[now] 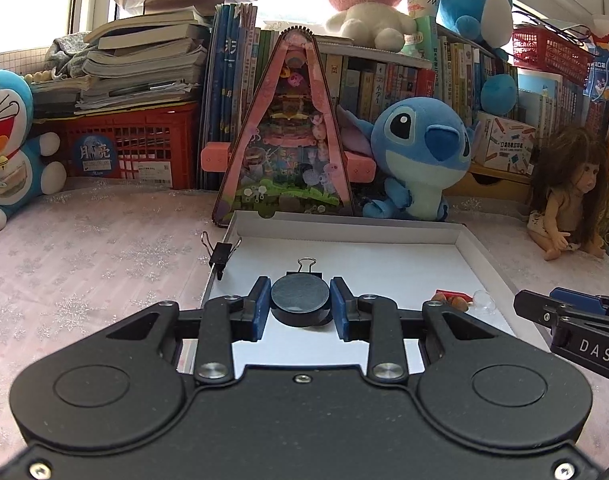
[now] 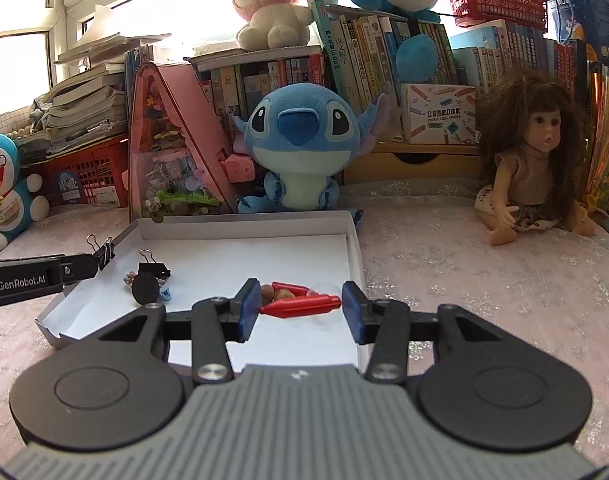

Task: Organize rigid objects
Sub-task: 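Carry the puck in left gripper into the tray while right gripper carries the crayon there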

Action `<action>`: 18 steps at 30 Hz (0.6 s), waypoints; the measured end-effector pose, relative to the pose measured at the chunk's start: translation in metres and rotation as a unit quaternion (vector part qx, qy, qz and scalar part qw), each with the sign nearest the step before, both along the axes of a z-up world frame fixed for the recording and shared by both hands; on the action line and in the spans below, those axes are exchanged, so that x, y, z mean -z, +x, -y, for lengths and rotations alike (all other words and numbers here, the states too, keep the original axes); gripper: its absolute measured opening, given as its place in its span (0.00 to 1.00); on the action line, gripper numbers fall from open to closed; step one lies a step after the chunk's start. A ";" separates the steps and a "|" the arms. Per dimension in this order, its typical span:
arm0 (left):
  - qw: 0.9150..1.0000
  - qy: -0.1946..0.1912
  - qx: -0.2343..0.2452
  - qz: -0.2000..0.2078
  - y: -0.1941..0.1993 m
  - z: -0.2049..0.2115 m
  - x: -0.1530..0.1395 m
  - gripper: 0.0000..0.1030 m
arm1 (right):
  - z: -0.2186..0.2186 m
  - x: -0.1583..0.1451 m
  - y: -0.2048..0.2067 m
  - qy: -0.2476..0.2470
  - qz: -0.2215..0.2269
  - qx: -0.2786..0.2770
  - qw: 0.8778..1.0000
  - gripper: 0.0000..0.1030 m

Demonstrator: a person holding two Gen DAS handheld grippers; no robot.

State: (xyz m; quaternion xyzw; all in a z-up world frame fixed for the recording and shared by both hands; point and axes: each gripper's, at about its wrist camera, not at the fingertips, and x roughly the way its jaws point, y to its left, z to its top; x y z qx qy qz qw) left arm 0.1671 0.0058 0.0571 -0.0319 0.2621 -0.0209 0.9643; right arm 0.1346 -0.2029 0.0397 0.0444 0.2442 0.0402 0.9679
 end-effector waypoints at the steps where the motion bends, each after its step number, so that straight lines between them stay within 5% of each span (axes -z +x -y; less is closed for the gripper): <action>1: 1.000 0.002 -0.001 -0.002 0.004 0.001 0.003 0.29 | -0.001 0.003 0.005 0.002 -0.004 0.002 1.000 0.48; 18: 0.999 0.019 -0.017 -0.043 0.035 0.009 0.040 0.29 | -0.012 0.038 0.042 -0.005 -0.058 0.010 0.998 0.48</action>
